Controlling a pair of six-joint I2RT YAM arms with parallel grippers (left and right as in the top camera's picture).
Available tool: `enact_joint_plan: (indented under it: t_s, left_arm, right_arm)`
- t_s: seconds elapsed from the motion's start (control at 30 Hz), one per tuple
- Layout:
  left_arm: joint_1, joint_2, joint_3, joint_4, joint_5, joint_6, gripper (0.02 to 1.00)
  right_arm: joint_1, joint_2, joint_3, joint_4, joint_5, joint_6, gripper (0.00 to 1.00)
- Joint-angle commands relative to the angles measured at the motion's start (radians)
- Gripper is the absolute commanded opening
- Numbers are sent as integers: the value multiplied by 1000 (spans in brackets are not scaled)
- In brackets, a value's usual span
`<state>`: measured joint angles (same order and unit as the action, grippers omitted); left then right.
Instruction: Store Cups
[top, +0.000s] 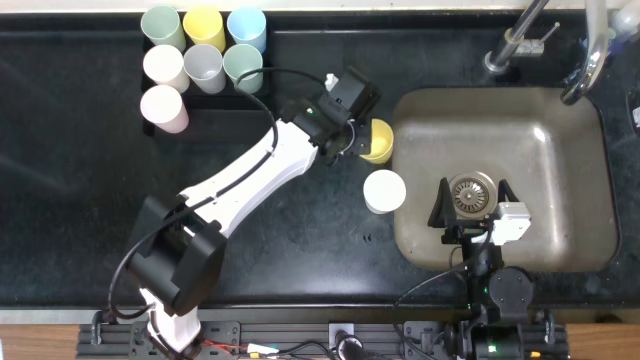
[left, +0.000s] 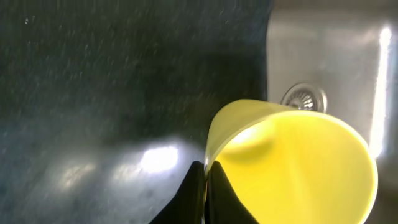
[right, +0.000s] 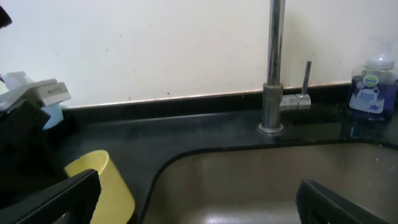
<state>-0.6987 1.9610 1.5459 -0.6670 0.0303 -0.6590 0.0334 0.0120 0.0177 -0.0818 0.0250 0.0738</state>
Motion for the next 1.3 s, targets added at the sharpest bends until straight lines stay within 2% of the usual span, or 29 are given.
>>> enact_joint_plan:
  t_s: [0.03,0.17,0.3,0.53,0.67,0.87,1.3]
  left_arm:
    - [16,-35,24,16,-28,-8,36]
    - [66,-146,26,-21,-106,-8,36]
    - [185,-285,26,-158,-166,-19,36]
    - [491,-360,25,-373,-170,-27,38]
    - [599,-324,25,-410,-159,-27,36]
    - [660,-262,25,-420,-133,-27,36]
    - [667,-163,25,-380,-84,-27,36]
  right_arm:
    - [-1,-8,-13,4,-6,0,996]
    - [-1,-8,-13,4,-6,0,998]
    - [-1,-8,-13,5,-7,0,998]
    - [-1,-8,-13,5,-6,0,996]
    - [-1,-8,-13,5,-6,0,998]
    - [-1,-8,-13,5,-6,0,996]
    - [-1,-8,-13,4,-6,0,998]
